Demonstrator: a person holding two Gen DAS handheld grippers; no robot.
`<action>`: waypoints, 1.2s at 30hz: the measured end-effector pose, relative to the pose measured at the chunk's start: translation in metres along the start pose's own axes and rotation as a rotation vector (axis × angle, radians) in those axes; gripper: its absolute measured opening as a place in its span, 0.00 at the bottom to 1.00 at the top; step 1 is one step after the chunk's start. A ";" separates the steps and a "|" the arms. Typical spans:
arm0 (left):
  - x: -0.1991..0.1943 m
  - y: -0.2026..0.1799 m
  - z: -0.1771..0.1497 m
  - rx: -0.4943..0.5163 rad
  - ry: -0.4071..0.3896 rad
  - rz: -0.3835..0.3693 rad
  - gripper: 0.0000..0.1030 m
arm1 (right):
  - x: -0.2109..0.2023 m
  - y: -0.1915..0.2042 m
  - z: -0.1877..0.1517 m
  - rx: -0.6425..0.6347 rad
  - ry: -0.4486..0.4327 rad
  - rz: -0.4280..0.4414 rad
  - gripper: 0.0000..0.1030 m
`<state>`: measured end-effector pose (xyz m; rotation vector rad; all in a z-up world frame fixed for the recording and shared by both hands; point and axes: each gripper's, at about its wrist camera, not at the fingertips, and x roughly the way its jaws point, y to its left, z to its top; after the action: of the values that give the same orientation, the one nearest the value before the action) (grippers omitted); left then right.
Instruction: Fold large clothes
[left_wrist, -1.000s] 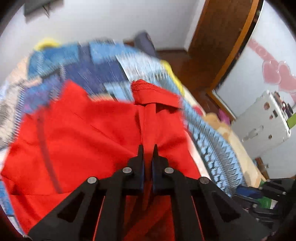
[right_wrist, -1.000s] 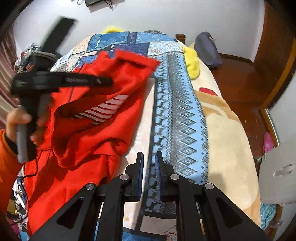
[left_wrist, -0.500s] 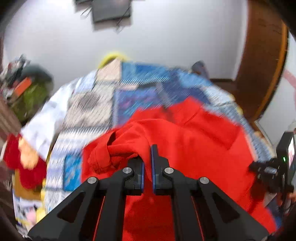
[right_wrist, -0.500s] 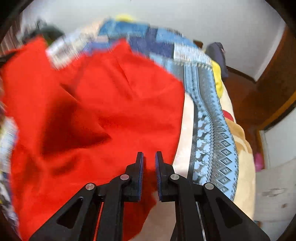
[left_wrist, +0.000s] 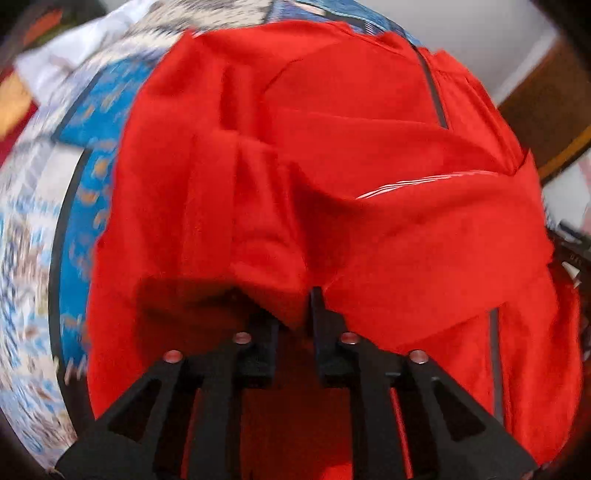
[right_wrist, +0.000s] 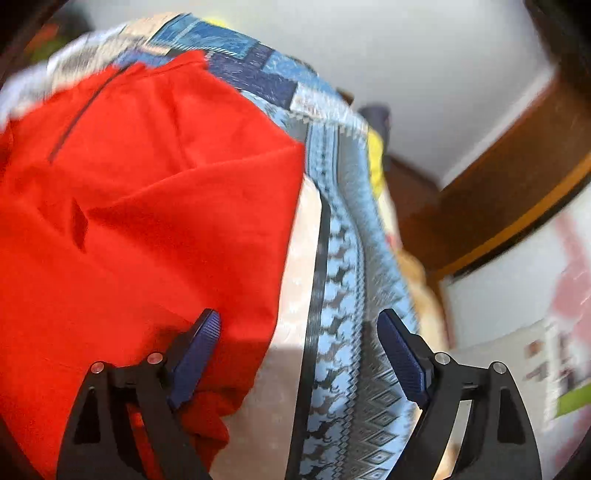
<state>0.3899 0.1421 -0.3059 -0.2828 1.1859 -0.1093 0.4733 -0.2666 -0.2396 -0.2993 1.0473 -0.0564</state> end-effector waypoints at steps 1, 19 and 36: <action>-0.005 0.005 -0.001 -0.016 0.000 -0.013 0.26 | -0.001 -0.007 0.001 0.031 0.008 0.045 0.83; 0.007 0.017 0.068 -0.031 0.006 0.066 0.19 | -0.027 -0.020 0.013 0.215 -0.016 0.389 0.83; -0.079 0.011 0.086 0.036 -0.247 0.306 0.03 | 0.017 0.013 0.049 0.099 0.030 0.228 0.83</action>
<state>0.4394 0.1846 -0.2078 -0.0774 0.9684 0.1677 0.5227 -0.2467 -0.2348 -0.0888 1.0989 0.0921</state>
